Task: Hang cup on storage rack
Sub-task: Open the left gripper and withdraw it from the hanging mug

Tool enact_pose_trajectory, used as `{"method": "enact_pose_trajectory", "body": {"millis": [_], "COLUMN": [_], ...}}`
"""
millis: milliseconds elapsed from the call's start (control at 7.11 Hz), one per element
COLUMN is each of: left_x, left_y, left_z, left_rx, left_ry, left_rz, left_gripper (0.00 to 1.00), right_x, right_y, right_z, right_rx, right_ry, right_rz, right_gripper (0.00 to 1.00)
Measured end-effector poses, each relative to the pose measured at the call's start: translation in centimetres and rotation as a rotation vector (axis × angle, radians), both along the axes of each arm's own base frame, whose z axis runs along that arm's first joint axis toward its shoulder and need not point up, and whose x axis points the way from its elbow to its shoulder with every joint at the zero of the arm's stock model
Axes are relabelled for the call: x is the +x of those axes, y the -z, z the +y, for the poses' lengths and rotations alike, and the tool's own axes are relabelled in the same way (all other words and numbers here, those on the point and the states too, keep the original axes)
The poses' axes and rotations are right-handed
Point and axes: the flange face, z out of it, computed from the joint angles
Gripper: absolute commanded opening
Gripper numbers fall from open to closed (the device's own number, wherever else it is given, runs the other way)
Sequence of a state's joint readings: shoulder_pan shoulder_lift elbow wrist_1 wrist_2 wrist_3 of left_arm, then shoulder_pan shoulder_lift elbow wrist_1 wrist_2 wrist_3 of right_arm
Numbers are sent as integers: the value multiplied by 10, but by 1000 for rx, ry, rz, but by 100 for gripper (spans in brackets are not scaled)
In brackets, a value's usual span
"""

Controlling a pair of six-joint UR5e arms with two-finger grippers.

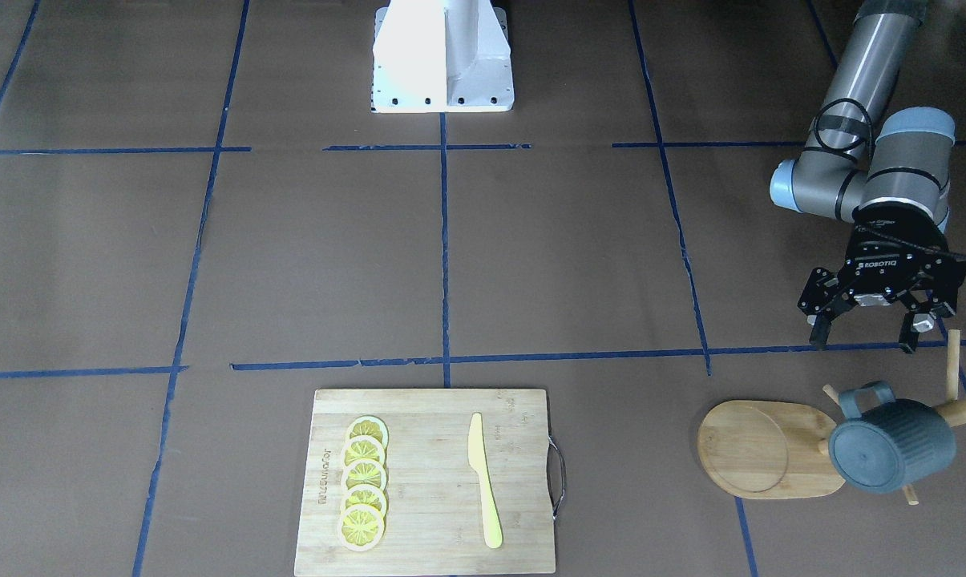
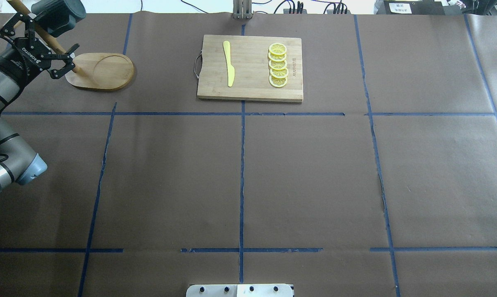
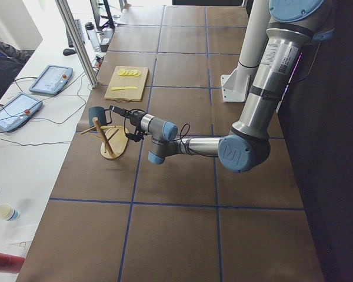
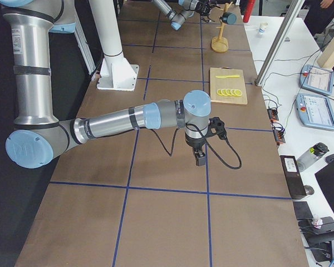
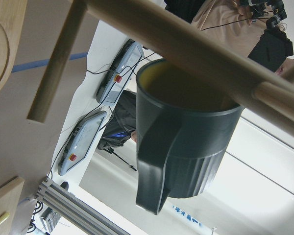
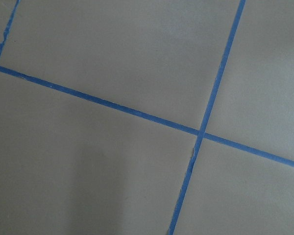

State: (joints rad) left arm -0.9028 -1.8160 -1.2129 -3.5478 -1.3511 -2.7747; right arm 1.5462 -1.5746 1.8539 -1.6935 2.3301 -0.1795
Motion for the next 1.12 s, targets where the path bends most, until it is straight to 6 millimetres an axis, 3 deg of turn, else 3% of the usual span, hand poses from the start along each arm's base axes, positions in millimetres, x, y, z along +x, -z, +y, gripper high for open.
{"method": "enact_pose_trajectory", "body": {"millis": [281,562,844,1125], "left_x": [-25,-44,-61,-74], "left_y": [19,50,71,77], "left_z": [36,54,74,92], "left_rx": [-22,-40,-12,39], "left_ry": [-50,-68,-70,-78], "left_rz": [-48,-203,-465,-834], "left_gripper": [100,100,100,100], "right_x": [0,0,0,0], "right_y": [-2,-4,-5,-6], "right_z": [0,1,2,2], "right_rx": [-4,-8,-12,-13], "right_ry": [0,0,0,0], "right_rz": [0,0,0,0], "right_gripper": [100,100,100,100]}}
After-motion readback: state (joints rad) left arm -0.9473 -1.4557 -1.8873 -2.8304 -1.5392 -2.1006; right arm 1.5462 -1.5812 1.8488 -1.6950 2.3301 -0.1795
